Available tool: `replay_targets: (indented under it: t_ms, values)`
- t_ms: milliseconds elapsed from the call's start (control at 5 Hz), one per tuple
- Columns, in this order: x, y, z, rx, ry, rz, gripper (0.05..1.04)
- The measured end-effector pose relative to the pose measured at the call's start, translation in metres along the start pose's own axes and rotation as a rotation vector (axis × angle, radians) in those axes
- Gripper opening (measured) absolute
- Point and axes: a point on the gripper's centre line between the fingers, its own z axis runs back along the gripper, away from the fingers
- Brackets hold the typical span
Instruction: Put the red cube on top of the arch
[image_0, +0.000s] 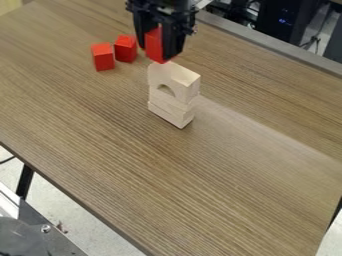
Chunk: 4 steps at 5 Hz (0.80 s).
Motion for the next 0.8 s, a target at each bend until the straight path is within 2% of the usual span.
replay_targets:
  t_ms: [400, 800]
  values:
    - [0.0032, 0.0008, -0.0039, 0.009, -0.007, 0.016, 0.585]
    - [-0.0015, 0.0000, -0.0114, 0.012, 0.007, 0.021, 0.585]
